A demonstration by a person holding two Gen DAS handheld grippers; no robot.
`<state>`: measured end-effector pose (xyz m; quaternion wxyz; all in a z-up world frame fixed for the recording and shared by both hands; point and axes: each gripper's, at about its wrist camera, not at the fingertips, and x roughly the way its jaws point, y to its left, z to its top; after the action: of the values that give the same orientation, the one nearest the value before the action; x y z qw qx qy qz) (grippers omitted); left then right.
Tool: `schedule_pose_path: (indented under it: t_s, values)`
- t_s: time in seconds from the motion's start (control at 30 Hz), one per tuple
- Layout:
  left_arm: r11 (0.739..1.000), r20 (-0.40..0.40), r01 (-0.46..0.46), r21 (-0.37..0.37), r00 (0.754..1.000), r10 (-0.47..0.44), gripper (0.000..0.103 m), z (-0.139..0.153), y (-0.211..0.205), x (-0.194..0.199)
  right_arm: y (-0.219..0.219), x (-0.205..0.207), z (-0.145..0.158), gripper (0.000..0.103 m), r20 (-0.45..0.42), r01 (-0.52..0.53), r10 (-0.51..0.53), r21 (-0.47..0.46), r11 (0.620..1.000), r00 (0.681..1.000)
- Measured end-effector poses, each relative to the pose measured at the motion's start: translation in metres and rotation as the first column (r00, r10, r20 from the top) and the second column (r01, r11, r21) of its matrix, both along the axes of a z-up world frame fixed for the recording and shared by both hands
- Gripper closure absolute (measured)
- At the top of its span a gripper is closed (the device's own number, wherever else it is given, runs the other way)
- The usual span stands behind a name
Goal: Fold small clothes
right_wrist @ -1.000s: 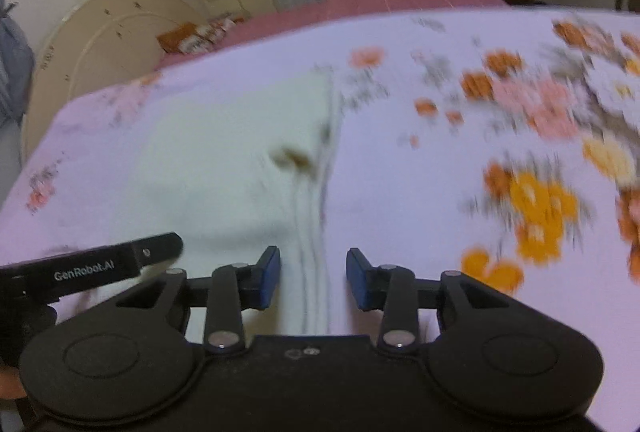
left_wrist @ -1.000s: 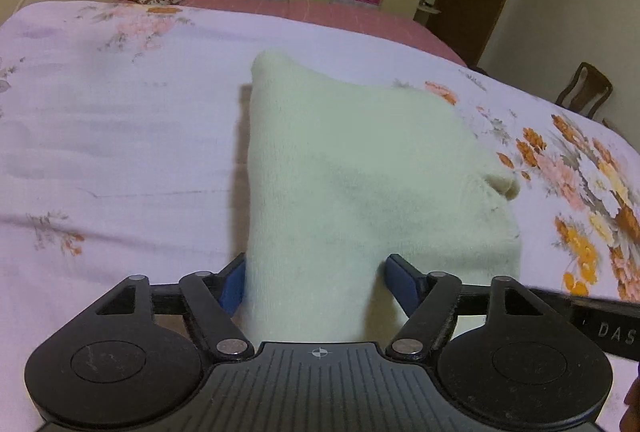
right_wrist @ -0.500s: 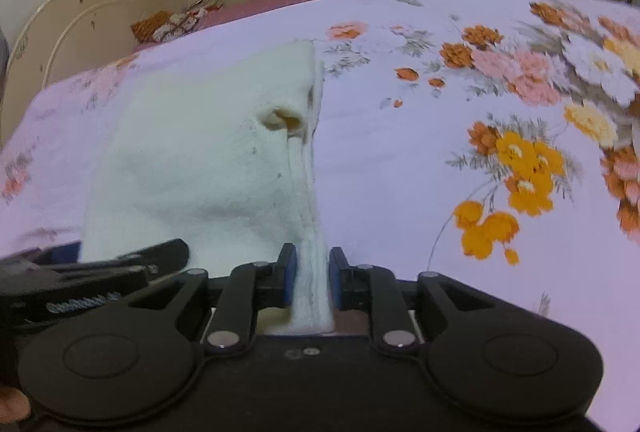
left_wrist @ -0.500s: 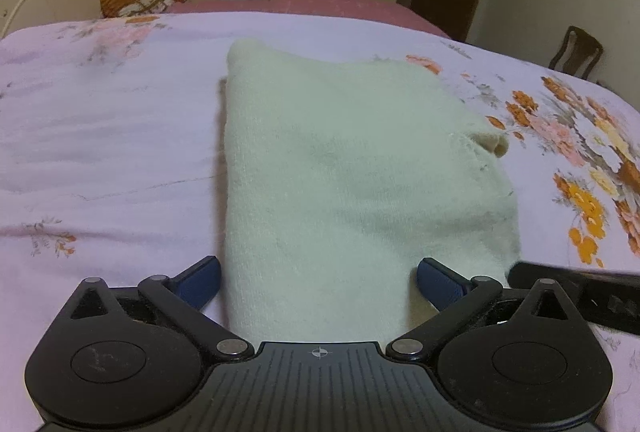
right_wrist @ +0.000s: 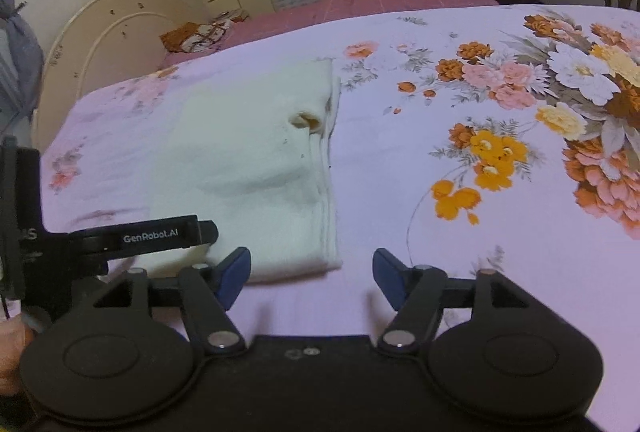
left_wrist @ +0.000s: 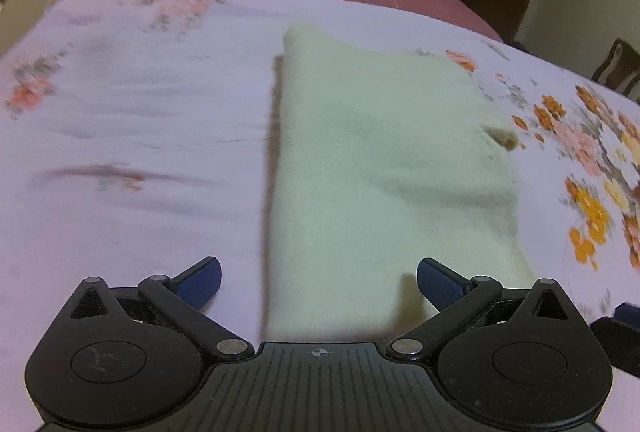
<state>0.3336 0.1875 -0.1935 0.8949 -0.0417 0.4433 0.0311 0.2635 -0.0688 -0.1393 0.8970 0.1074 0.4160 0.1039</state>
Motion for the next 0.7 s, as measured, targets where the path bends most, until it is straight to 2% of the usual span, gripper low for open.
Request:
schedule_pose_path:
  t_s: [0.07,0.17,0.3,0.37,0.43,0.53,0.6,0.7]
  values:
    - [0.998,0.034,-0.007,0.057,0.999,0.005,0.000,0.018,-0.003,-0.023,-0.005,-0.013,0.011,0.024,-0.006,-0.034,0.034,0.010,0.999,0.999]
    - [0.991,0.112,-0.044,0.124,0.993,0.031,0.000,0.048,-0.009,-0.064,-0.005,-0.037,0.028,0.023,0.010,-0.113,0.113,-0.008,0.994,0.994]
    - [0.997,0.122,-0.026,0.075,0.992,0.017,0.000,0.081,-0.014,-0.110,-0.001,-0.075,0.053,0.017,0.059,-0.189,0.193,-0.076,0.979,0.979]
    - [0.996,0.152,-0.040,0.084,0.988,0.027,0.000,0.095,-0.021,-0.138,0.000,-0.098,0.069,0.015,0.096,-0.202,0.215,-0.129,0.971,0.972]
    - [0.994,0.189,-0.052,0.092,0.981,0.033,0.000,0.109,-0.028,-0.168,-0.002,-0.122,0.084,0.013,0.158,-0.174,0.205,-0.187,0.967,0.966]
    - [0.994,0.218,-0.073,0.078,0.974,0.055,0.000,0.128,-0.038,-0.211,-0.009,-0.161,0.108,0.008,0.285,-0.062,0.139,-0.261,0.963,0.948]
    - [0.994,0.222,-0.086,0.074,0.973,0.068,0.000,0.139,-0.043,-0.234,-0.017,-0.183,0.121,0.004,0.345,-0.016,0.106,-0.255,0.967,0.933]
    - [0.992,0.250,-0.084,0.094,0.966,0.059,0.000,0.158,-0.055,-0.271,-0.026,-0.214,0.138,0.002,0.394,-0.015,0.096,-0.205,0.979,0.914]
